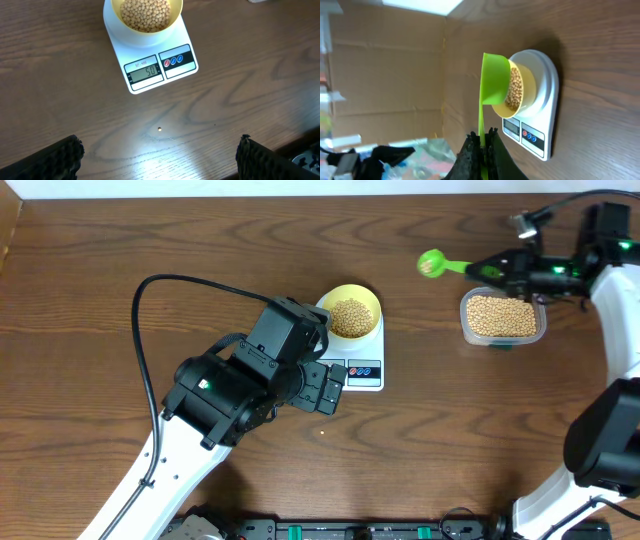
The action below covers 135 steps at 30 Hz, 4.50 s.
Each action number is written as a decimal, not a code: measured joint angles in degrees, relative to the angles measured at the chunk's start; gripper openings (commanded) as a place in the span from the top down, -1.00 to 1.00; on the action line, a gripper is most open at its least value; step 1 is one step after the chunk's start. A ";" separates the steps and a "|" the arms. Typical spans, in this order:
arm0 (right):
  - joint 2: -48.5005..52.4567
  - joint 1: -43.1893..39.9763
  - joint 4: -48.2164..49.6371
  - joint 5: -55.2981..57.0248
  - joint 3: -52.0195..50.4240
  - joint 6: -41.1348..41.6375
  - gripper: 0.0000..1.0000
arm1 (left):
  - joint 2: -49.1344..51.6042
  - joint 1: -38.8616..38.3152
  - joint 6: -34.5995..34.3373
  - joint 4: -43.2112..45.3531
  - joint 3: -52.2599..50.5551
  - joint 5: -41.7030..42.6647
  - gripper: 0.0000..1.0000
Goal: Scoop item into bowl and weigh 50g on scale
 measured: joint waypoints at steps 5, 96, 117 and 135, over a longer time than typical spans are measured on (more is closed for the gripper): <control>0.00 -6.58 -7.74 -1.20 -0.07 -4.55 0.97 | 0.00 0.00 0.00 0.00 0.00 0.00 -1.00; -3.30 6.56 -2.03 54.40 0.09 -1.27 -0.99 | 0.00 0.00 0.00 0.00 0.00 0.00 -1.00; -41.33 6.56 -16.17 55.23 2.91 -4.31 -0.99 | 0.00 0.00 0.00 0.00 0.00 0.00 -1.00; -88.83 6.56 -4.15 65.09 -35.43 14.23 -0.99 | 0.00 0.00 0.00 -0.02 0.11 0.00 -1.00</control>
